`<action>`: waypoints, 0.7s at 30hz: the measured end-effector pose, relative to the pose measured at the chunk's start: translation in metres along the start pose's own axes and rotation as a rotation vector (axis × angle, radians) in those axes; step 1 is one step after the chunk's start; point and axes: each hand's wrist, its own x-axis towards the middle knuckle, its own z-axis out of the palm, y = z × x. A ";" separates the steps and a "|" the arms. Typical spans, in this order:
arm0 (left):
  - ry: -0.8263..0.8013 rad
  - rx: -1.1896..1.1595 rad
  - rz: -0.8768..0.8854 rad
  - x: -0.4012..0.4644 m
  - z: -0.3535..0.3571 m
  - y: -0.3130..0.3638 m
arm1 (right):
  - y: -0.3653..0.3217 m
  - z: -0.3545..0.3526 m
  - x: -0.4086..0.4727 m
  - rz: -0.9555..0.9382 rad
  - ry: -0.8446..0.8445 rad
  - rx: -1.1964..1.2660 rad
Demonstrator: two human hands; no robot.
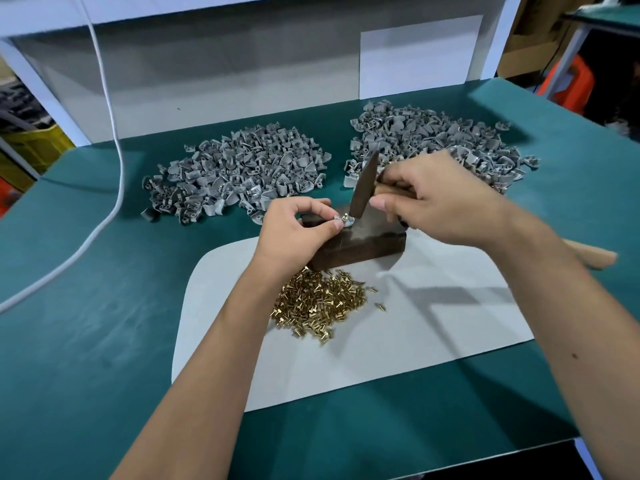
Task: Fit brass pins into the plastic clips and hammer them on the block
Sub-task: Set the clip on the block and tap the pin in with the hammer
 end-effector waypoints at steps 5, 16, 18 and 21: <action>-0.009 -0.011 -0.019 0.003 0.000 -0.001 | -0.005 0.001 -0.001 -0.024 0.356 0.056; -0.019 -0.046 -0.038 0.005 -0.002 -0.002 | -0.025 0.016 0.004 0.076 0.364 -0.090; -0.021 -0.050 -0.035 0.004 -0.002 -0.003 | -0.031 0.023 0.004 0.106 0.236 -0.189; -0.022 -0.043 -0.016 0.003 -0.003 -0.003 | -0.035 0.019 0.007 0.158 0.033 -0.312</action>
